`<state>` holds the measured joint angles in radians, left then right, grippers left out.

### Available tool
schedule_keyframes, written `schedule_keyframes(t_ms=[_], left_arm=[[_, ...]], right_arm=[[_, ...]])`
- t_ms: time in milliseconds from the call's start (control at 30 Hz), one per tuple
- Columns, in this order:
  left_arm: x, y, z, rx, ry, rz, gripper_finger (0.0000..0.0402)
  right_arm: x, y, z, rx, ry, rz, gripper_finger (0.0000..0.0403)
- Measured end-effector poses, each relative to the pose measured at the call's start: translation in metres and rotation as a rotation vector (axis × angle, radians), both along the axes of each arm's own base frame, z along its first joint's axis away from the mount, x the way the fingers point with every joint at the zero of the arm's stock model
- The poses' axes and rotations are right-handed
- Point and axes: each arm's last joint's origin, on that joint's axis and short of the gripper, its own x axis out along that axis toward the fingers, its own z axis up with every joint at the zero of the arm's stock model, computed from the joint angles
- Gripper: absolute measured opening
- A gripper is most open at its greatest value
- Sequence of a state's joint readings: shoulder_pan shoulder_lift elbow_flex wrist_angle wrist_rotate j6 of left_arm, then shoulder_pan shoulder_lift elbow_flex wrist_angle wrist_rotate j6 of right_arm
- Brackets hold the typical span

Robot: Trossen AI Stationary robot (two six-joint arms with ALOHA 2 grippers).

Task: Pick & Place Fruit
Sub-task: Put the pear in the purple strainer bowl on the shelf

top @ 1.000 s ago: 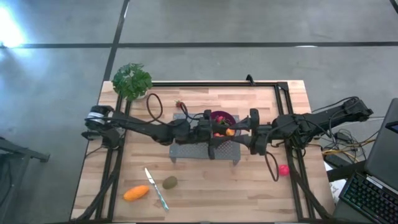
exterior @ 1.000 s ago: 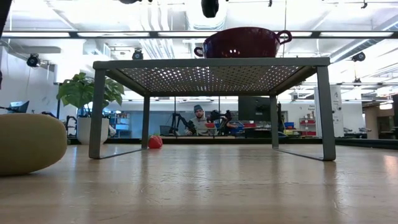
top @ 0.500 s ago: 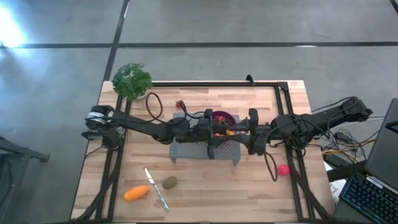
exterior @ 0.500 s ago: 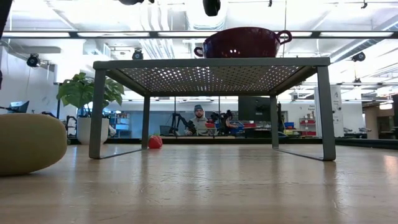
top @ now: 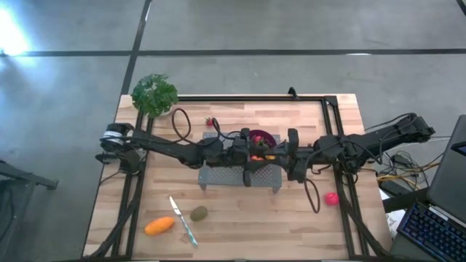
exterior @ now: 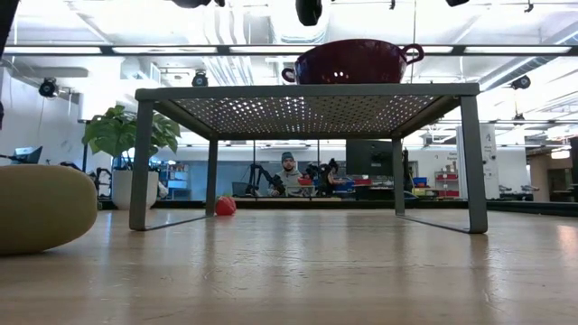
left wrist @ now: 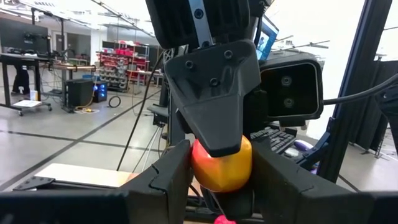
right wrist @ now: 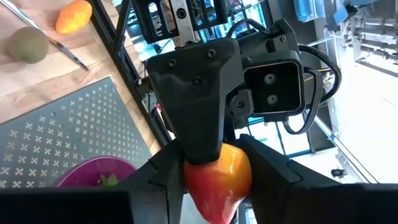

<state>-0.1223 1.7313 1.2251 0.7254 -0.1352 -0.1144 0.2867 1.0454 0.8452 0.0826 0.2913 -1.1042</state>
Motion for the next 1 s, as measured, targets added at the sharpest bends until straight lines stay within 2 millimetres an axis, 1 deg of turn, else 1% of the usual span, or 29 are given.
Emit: schedule_keyframes(t_ms=[67,300,600,700,833,933,1000], left_arm=[[0.000,0.000,0.000,0.000,0.000,0.000,0.0154],[0.000,0.000,0.000,0.001,-0.003,0.000,0.0154],[0.000,0.000,0.001,-0.011,-0.003,-0.017,0.0159],[0.000,-0.001,0.001,0.016,-0.002,-0.040,0.0183],[0.000,-0.002,0.001,0.052,-0.001,-0.056,0.0238],[-0.004,-0.002,0.003,0.102,0.033,-0.049,0.0280],[-0.011,0.000,0.009,0.166,0.072,-0.004,0.0299]], right_arm=[[0.000,0.000,0.000,0.000,-0.001,0.000,0.0125],[0.000,0.000,0.000,0.007,-0.003,-0.001,0.0146],[-0.001,0.000,0.001,0.010,-0.005,-0.001,0.0122],[-0.001,0.000,0.001,0.030,-0.007,-0.002,0.0129],[-0.001,0.000,0.001,0.044,-0.008,-0.003,0.0140],[-0.001,0.000,0.001,0.074,-0.009,-0.009,0.0134],[-0.001,-0.001,0.001,0.111,-0.011,-0.028,0.0125]])
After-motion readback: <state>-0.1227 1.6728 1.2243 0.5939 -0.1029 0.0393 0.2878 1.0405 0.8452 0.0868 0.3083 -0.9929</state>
